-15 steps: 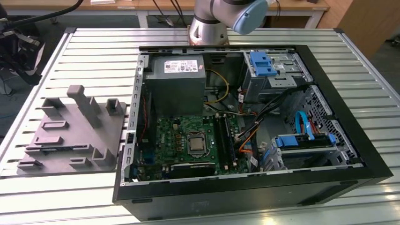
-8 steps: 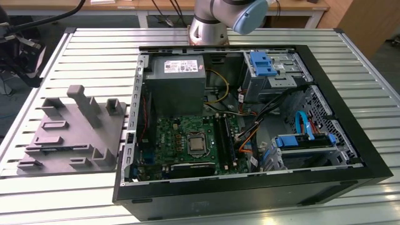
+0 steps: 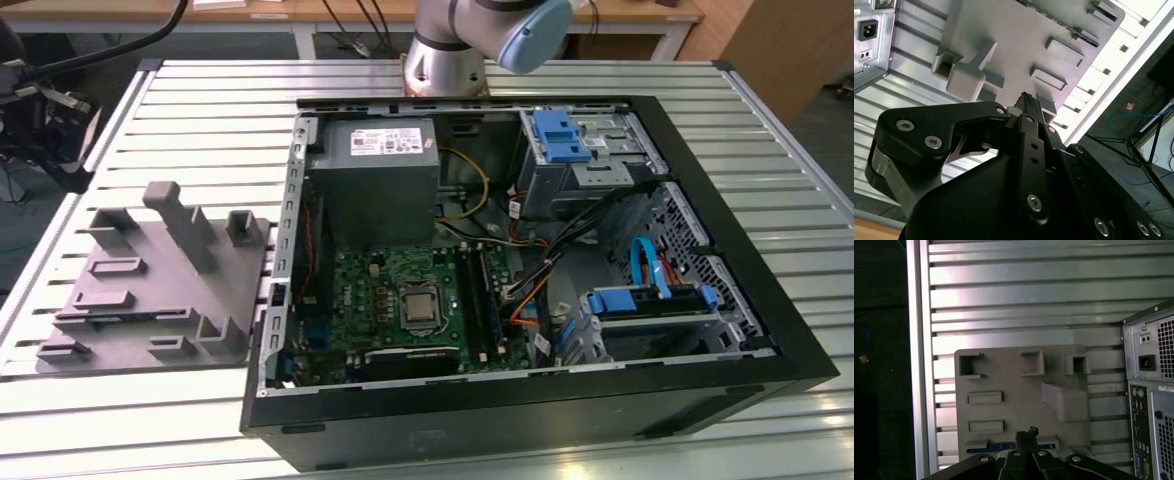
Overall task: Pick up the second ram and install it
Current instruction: 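Reach for the second ram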
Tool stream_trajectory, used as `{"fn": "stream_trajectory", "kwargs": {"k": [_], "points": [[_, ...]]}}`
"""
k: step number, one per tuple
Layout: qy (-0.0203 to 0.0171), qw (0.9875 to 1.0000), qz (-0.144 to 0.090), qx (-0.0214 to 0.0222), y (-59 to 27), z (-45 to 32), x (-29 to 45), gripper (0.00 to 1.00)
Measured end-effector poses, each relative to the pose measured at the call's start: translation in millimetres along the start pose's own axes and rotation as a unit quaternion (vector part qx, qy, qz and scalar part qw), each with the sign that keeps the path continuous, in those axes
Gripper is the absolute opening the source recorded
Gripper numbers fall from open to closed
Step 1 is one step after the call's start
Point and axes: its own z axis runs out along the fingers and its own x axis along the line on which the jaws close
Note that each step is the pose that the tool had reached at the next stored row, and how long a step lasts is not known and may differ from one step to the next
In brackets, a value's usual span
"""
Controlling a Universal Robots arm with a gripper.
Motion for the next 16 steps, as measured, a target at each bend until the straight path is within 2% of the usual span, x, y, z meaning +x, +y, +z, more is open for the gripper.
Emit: {"fn": "stream_trajectory", "kwargs": {"k": [16], "points": [[0.0000,1.0000,0.000,0.0000,-4.3,11.1,0.1,0.10]]}}
